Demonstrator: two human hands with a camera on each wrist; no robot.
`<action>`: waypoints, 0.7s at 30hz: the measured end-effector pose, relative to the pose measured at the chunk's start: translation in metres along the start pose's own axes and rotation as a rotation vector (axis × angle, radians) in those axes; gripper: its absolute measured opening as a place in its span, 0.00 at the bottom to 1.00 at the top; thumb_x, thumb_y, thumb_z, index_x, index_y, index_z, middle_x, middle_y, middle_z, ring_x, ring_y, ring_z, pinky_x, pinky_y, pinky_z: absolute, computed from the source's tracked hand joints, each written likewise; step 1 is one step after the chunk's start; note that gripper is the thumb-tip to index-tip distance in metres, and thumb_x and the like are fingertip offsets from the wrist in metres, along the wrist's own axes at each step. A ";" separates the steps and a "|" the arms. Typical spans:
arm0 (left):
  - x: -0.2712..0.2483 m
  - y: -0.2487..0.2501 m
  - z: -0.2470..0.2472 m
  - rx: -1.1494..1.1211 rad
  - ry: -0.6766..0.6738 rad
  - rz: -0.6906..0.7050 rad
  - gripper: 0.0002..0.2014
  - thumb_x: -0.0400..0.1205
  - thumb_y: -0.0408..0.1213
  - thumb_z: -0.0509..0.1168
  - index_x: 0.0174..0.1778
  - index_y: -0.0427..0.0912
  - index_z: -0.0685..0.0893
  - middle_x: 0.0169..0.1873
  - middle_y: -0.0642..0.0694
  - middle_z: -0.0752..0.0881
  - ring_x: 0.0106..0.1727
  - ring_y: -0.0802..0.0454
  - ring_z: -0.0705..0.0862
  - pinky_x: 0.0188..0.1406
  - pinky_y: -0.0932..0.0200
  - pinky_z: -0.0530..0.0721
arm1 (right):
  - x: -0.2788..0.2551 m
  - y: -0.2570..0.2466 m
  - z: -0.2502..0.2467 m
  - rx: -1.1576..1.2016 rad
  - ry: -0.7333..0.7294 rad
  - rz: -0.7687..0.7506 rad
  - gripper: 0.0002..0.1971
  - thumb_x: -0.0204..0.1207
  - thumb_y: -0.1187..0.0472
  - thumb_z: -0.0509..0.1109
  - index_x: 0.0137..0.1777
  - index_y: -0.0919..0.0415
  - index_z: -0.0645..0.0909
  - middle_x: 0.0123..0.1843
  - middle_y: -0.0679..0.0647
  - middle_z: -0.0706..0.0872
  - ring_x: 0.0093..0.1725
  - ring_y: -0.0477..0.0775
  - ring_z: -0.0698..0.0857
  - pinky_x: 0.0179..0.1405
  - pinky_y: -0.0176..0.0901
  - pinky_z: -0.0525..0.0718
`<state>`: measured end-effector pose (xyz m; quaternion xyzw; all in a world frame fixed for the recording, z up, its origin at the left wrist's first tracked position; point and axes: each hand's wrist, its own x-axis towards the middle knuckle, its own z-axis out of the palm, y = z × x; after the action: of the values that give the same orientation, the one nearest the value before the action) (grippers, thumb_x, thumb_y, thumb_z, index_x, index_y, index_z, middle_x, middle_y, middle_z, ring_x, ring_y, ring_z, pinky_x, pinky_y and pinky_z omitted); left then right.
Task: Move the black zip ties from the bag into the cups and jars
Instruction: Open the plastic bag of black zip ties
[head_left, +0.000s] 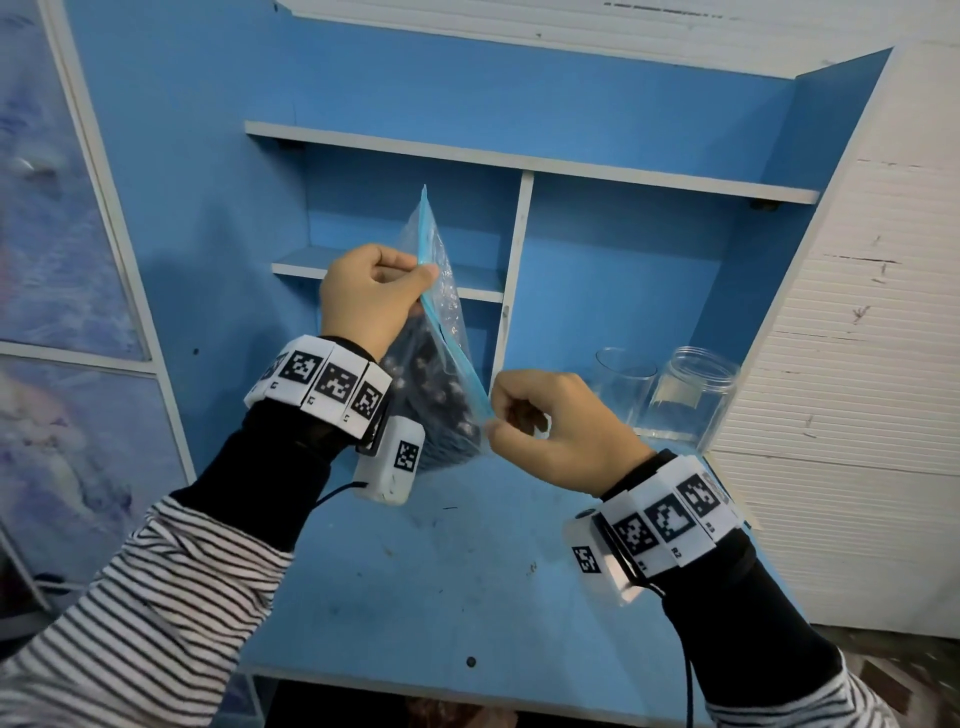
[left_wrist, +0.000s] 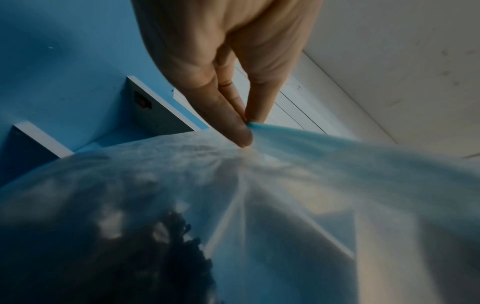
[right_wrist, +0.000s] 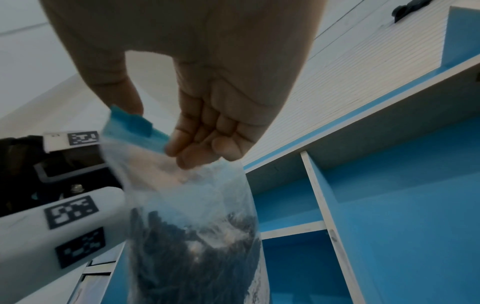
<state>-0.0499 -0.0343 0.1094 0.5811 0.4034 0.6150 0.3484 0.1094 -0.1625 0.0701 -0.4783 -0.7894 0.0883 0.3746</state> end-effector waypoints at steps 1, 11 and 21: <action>-0.001 0.001 0.000 -0.018 -0.024 -0.004 0.07 0.73 0.39 0.77 0.38 0.45 0.84 0.38 0.42 0.89 0.42 0.46 0.91 0.48 0.46 0.90 | 0.002 0.001 0.000 0.011 0.021 -0.010 0.11 0.72 0.53 0.65 0.35 0.60 0.74 0.29 0.45 0.76 0.30 0.44 0.74 0.31 0.30 0.71; -0.027 0.001 0.003 -0.215 -0.296 -0.057 0.09 0.72 0.33 0.77 0.42 0.40 0.84 0.30 0.49 0.87 0.31 0.56 0.87 0.35 0.64 0.86 | 0.033 0.012 0.009 0.014 0.136 -0.080 0.11 0.80 0.66 0.68 0.60 0.56 0.83 0.49 0.53 0.83 0.47 0.48 0.82 0.50 0.39 0.82; -0.030 -0.006 -0.008 -0.374 -0.408 -0.075 0.12 0.66 0.36 0.73 0.42 0.40 0.81 0.29 0.47 0.87 0.31 0.53 0.85 0.38 0.62 0.87 | 0.041 0.009 0.008 0.091 0.036 -0.067 0.11 0.77 0.67 0.70 0.55 0.53 0.78 0.49 0.63 0.77 0.39 0.59 0.76 0.47 0.50 0.82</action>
<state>-0.0552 -0.0591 0.0910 0.6033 0.2254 0.5356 0.5462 0.0997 -0.1225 0.0803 -0.4354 -0.7933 0.1028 0.4130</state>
